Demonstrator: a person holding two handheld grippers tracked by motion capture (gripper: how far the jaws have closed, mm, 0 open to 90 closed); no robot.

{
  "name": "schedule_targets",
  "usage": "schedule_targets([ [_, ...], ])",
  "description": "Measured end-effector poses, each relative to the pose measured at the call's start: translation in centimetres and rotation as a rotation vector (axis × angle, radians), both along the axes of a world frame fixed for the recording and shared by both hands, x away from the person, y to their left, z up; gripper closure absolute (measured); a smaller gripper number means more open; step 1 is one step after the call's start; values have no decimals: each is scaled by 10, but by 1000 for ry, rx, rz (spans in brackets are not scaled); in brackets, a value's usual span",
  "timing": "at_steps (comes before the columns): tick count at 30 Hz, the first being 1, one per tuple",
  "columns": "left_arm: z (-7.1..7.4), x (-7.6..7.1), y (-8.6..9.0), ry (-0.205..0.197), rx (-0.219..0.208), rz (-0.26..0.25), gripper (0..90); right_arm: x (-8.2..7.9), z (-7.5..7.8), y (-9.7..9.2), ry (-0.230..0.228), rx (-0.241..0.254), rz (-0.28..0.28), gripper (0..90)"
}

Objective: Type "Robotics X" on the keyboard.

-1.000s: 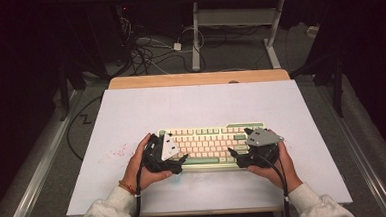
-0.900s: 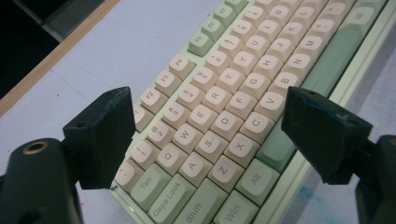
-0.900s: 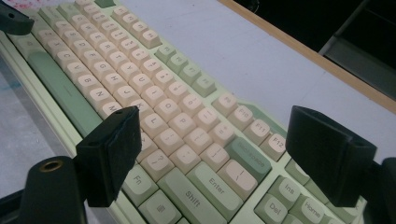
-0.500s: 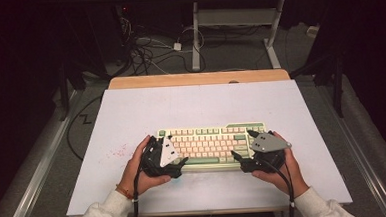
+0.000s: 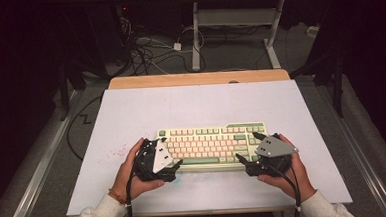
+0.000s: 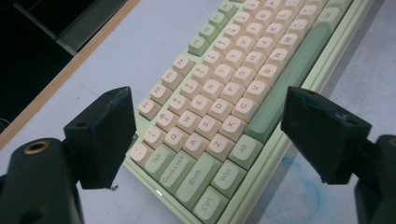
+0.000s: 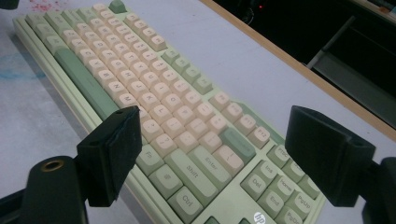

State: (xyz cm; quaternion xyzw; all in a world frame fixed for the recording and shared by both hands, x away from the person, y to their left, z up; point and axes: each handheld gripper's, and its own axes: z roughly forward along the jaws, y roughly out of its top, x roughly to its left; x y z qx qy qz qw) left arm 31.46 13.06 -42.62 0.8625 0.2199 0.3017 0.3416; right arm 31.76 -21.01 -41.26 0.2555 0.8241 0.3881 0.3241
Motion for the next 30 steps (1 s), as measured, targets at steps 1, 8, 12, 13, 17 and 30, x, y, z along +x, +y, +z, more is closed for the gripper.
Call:
schedule_targets([
  [1,0,-1,1,-1,3,-2,166,-1,0,-1,1,0,0,191],
  [8,0,-10,10,-13,2,-15,166,-7,0,-8,-4,-10,-7,190],
  [12,-2,-15,17,-17,4,-21,164,-9,-1,-12,-1,-11,-5,190],
  [13,-2,-16,18,-17,4,-21,164,-10,-1,-13,-1,-11,-10,190],
  [17,-4,-18,24,-20,-6,-16,163,-12,-2,-18,1,-12,-15,190],
  [30,-18,-23,41,-15,-14,48,162,-20,-7,-41,2,7,-39,190],
])
